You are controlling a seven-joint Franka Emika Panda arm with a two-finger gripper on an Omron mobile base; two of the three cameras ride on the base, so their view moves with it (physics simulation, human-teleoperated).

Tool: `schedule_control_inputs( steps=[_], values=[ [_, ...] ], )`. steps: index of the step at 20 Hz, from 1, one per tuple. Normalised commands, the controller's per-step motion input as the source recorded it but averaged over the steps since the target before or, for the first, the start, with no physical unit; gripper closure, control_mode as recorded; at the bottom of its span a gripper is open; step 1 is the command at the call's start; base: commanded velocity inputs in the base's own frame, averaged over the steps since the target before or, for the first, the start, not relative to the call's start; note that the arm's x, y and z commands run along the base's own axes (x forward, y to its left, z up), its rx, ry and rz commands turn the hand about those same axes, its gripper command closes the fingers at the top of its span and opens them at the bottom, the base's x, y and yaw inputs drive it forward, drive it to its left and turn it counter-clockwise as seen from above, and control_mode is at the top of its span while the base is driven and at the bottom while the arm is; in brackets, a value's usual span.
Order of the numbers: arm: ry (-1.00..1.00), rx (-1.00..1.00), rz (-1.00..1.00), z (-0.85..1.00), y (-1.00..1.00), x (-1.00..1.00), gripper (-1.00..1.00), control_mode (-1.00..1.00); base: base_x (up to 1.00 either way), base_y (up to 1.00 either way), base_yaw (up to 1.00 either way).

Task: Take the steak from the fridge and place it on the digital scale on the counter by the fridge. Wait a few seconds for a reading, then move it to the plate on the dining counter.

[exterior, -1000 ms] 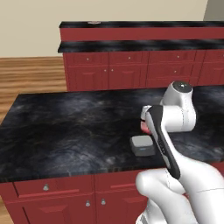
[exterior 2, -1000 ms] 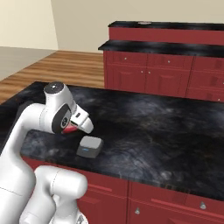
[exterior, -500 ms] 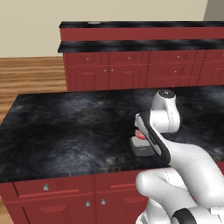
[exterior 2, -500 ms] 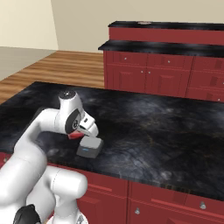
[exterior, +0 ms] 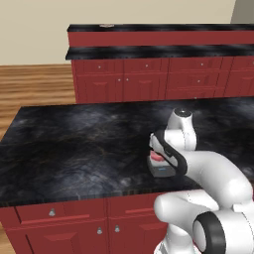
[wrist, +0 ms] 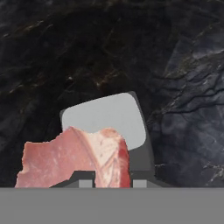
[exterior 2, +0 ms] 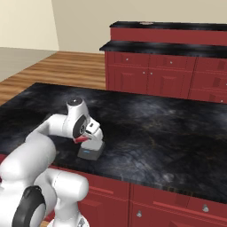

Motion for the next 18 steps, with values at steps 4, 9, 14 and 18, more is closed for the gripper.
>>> schedule_control_inputs(
  steps=[4,9,14,18],
  values=[
    [0.0,0.0,0.03,-0.41,-0.14,0.09,1.0,-1.0,0.0,0.0,0.0],
    [0.0,0.0,0.03,-0.38,-0.1,0.06,1.0,-1.0,0.0,0.0,0.0],
    [0.0,0.0,0.02,-0.3,-0.03,0.26,1.0,-1.0,0.0,0.0,0.0],
    [0.0,0.0,0.01,-0.03,0.0,0.27,1.0,-1.0,0.0,0.0,0.0]
  ],
)
